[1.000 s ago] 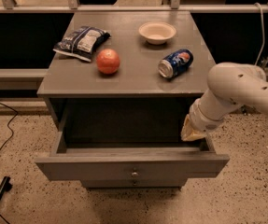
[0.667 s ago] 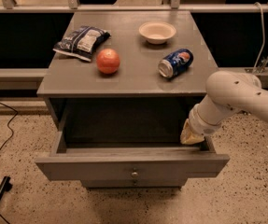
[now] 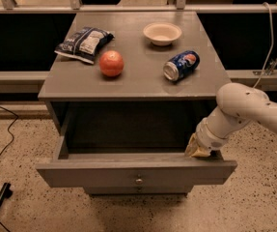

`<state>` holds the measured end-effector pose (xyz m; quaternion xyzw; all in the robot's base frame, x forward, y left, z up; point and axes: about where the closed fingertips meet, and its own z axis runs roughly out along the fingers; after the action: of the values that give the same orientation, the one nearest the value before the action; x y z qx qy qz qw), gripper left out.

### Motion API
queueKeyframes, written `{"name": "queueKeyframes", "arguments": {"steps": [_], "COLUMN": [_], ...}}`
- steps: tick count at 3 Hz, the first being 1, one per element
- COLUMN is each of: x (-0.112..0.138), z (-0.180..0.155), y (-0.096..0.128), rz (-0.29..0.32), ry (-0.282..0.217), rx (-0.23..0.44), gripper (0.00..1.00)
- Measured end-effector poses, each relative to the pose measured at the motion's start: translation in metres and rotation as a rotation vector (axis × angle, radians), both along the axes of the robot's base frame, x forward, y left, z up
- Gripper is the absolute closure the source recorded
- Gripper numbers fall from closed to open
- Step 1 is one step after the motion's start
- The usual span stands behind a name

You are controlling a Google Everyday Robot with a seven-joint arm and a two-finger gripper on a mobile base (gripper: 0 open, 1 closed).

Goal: Open top drawer

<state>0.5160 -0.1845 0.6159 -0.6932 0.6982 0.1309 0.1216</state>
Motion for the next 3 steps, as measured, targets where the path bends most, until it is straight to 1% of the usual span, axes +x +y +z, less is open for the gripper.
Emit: {"name": "queueKeyframes", "arguments": {"steps": [1, 2, 3], "x": [-0.017, -0.054, -0.066], "z": [0.001, 0.005, 0.008], "y": [0.003, 0.008, 0.010], "rz": [0.022, 0.056, 0.067], "ry": [0.046, 0.133, 0.160], "rx": [0.017, 0.042, 0.051], "gripper": [1.00, 1.00, 1.00]}}
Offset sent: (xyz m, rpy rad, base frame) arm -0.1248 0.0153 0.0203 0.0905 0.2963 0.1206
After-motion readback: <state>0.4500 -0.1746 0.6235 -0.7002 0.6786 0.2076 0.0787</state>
